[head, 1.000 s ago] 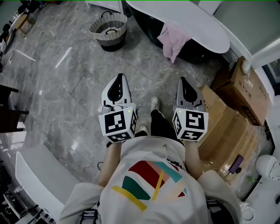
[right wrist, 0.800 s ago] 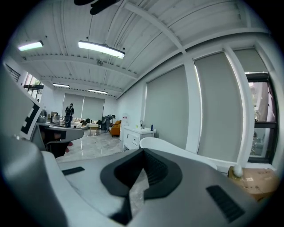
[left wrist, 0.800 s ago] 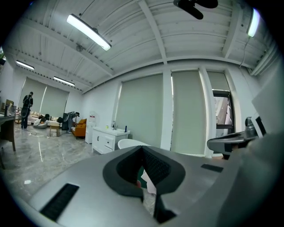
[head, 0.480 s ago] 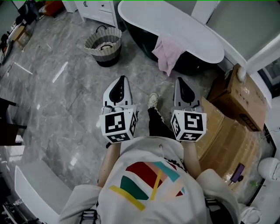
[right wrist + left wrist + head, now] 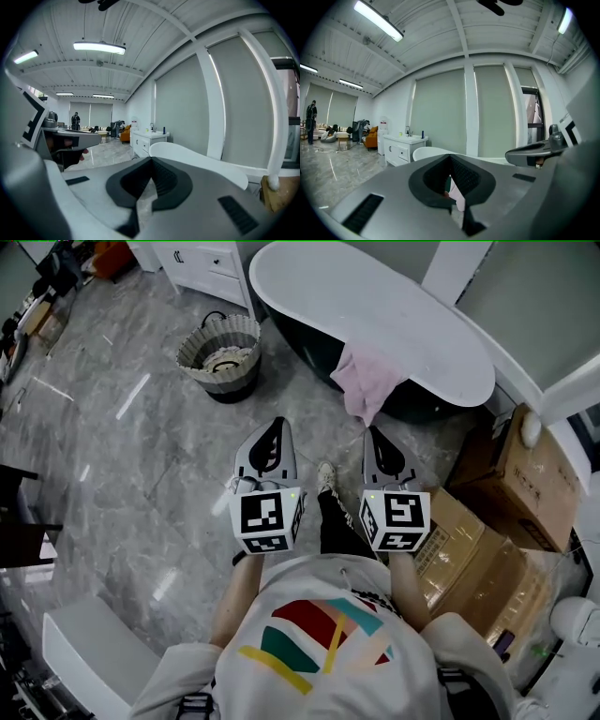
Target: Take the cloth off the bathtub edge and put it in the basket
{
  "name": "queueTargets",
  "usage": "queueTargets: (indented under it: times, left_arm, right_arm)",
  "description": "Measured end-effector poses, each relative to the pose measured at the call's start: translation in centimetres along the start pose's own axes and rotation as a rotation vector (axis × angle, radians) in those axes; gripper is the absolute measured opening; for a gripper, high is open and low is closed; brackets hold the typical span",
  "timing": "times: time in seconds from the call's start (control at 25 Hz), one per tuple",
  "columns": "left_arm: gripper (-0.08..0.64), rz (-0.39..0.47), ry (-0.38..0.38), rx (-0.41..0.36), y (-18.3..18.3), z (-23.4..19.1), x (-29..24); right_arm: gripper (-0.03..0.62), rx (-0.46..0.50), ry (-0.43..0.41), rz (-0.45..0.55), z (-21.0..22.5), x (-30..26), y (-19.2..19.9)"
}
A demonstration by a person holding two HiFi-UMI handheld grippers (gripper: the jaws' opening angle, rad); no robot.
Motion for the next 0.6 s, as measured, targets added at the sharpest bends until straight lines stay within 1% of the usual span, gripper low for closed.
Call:
queueTargets:
  times: [0.08,0.28,0.44,0.6]
  left_arm:
    - [0.018,-0.027,0.001,-0.015,0.8,-0.6,-4.3]
    - [0.018,-0.074,0.005,0.009,1.5,-2.0,-14.0]
    - [0.018,-0.079,-0.009,0.045,1.5,-3.1,-20.5]
    - [0.018,-0.102,-0.014,0.064,1.7,-3.8,-25.6]
  right_arm:
    - [0.012,0.001,-0.01,-0.026,1.6,-4.0,0.2]
    - [0.012,0.003,-0.056,-0.089,5.3,-13.2,-0.3]
    - [0.012,-0.013,-0.074,-0.096,8.3,-19.7,-1.1]
    - [0.012,-0.023,-0.076,-0.095,10.9,-23.9,-1.7]
Point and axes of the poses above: the fingertips, and each gripper's own axes: x backward along the fingers, z to its right, y out of its underside, the point moved 8 cm from there along x, backward along the fingers, and after that the axes turned 9 degrees about z, right-handed, at the moved point
